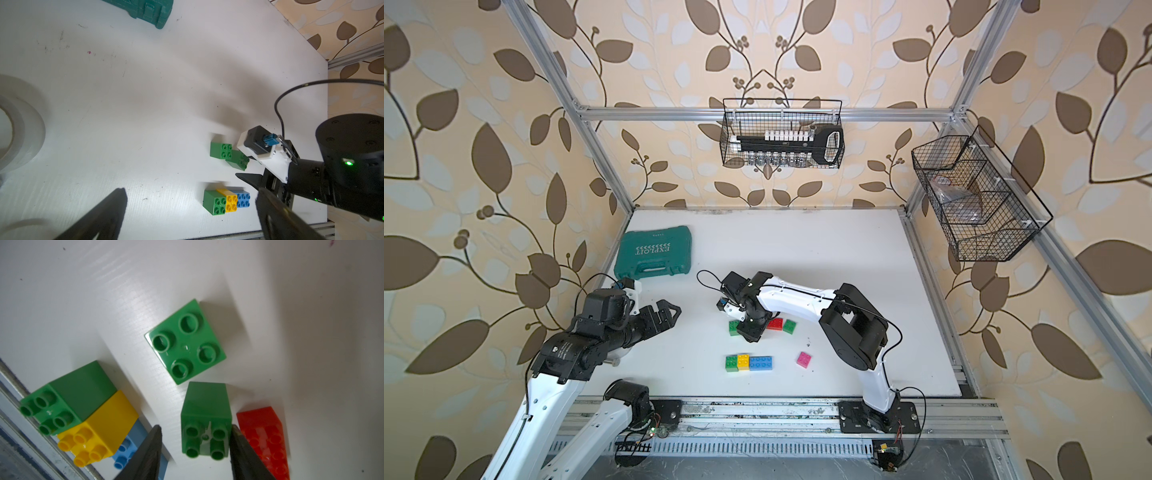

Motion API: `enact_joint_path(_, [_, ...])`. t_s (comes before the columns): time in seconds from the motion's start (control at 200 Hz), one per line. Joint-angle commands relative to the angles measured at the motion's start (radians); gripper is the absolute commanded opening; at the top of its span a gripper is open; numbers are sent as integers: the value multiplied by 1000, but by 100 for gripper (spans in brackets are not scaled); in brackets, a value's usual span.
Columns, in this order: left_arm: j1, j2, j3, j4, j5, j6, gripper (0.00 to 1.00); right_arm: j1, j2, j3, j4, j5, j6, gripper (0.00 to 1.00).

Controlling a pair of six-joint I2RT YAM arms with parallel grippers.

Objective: Assemble the letter r with lego
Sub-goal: Pick up the lego brick from the center of the board.

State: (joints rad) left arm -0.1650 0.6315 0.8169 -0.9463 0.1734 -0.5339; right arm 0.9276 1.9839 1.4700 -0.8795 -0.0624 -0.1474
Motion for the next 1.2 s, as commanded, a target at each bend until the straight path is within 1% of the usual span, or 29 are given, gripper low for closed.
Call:
enact_joint_path(0.0, [-9,1,-6,26,-19,2,99,4,22,30,-12,13,1,49])
enact_joint_path(0.215, [-10,7,-6,26,-16,3,99,5,41,42,-9,21,11,45])
enact_joint_path(0.38, [-10,10,-5,27,-14,4,99,4,43,40,-5,18,23,37])
enact_joint_path(0.56, [-10,18,-2,20,-25,5,99,5,44,34,-15,20,31,22])
enact_joint_path(0.645, [-10,24,-1,18,-23,5,99,4,25,23,-12,20,37,9])
enact_joint_path(0.68, [-10,28,-1,18,-18,5,99,4,16,19,-11,25,38,0])
enact_joint_path(0.72, [-10,35,-1,21,-4,6,99,2,3,18,-17,33,38,0])
enact_joint_path(0.805, [-10,93,6,32,85,23,99,-5,-37,6,-29,63,42,0])
enact_joint_path(0.845, [-10,145,17,19,111,20,99,-7,-58,-3,-36,88,36,0])
enact_joint_path(0.935, [-10,284,30,-12,164,-7,99,-8,-132,-51,-19,191,14,0])
enact_joint_path(0.985, [-10,359,23,-9,204,-28,99,-8,-198,-98,16,231,-18,0])
enact_joint_path(1.045, [-11,428,-7,35,244,-69,98,-8,-291,-164,74,259,-61,0])
enact_joint_path(1.135, [-30,494,-53,135,267,-109,88,-9,-406,-239,108,241,-141,0])
enact_joint_path(1.195, [-55,530,-63,190,249,-128,79,-9,-446,-243,79,291,-134,0])
